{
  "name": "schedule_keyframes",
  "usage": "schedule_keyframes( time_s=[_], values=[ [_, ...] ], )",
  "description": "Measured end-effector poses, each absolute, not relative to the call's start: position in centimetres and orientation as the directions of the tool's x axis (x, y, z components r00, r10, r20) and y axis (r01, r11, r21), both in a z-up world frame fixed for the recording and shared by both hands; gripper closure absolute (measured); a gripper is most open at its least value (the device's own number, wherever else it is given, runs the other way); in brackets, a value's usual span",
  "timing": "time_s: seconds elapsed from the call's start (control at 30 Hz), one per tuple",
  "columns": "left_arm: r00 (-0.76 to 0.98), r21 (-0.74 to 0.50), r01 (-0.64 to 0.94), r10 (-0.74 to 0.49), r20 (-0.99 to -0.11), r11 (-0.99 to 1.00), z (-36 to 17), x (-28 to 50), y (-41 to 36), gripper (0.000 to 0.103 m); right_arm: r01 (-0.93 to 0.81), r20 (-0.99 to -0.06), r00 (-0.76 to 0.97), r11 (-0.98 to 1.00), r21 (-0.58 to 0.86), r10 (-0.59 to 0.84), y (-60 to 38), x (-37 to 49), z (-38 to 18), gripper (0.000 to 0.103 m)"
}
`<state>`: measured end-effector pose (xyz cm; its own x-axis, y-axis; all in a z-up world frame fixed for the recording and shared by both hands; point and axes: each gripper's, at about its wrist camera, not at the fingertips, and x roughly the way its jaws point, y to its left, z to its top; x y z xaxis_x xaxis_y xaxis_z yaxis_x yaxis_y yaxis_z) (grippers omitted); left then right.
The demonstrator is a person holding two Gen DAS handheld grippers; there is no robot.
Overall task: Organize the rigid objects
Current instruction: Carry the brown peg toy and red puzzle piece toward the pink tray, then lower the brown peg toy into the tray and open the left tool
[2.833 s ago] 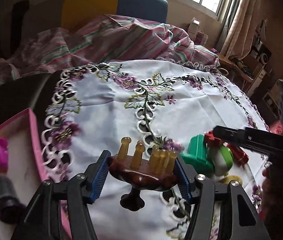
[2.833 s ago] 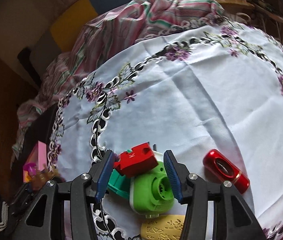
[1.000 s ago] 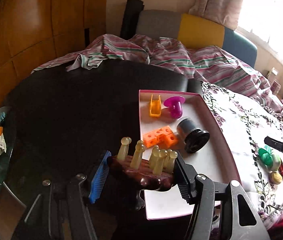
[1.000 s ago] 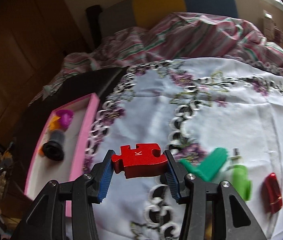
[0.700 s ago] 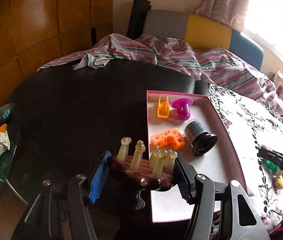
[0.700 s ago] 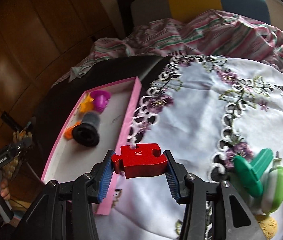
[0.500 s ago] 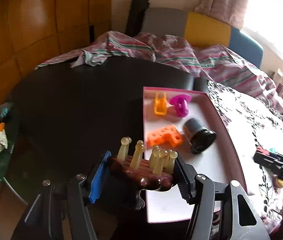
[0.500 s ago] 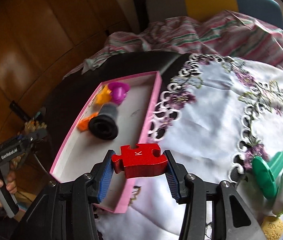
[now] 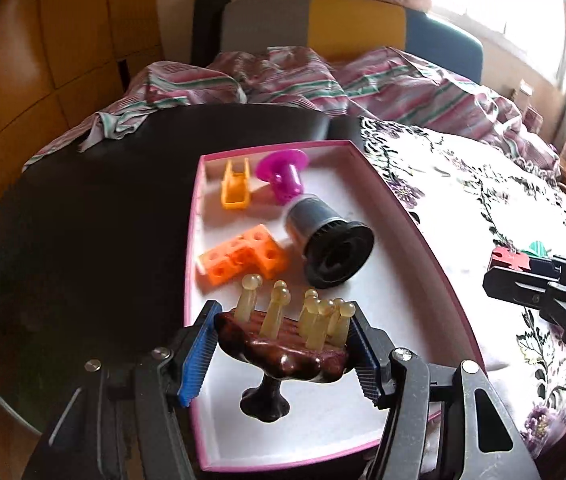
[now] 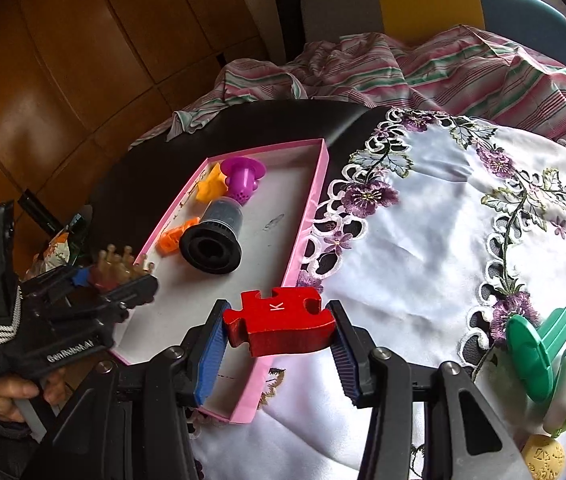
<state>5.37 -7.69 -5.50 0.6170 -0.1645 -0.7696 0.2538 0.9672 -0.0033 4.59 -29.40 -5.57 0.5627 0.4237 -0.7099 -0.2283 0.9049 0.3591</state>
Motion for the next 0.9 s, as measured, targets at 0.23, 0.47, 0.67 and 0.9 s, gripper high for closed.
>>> schedule_keyframes(
  time_s=[0.23,0.47,0.67,0.9],
  values=[
    [0.606,0.008,0.269,-0.163,-0.778,0.963,-6.5,6.1,-8.6,0.041,-0.225,-0.714,0.564,0.909,0.352,0.416,-29.4,4.6,-5.7,0.054],
    [0.597,0.015,0.251,-0.142,-0.789,0.968,-7.4,6.8,-8.4,0.041,-0.223,-0.715,0.563,0.910,0.350,0.413,-29.4,4.6,-5.7,0.054],
    [0.578,0.012,0.230,-0.127,-0.806,0.973,-8.6,7.4,-7.9,0.040,-0.221,-0.716,0.563,0.911,0.349,0.411,-29.5,4.6,-5.8,0.054],
    [0.592,0.025,0.211,-0.108,-0.799,0.977,-9.0,7.7,-7.3,0.034,-0.228,-0.723,0.556,0.912,0.341,0.409,-29.3,4.6,-5.9,0.055]
  ],
)
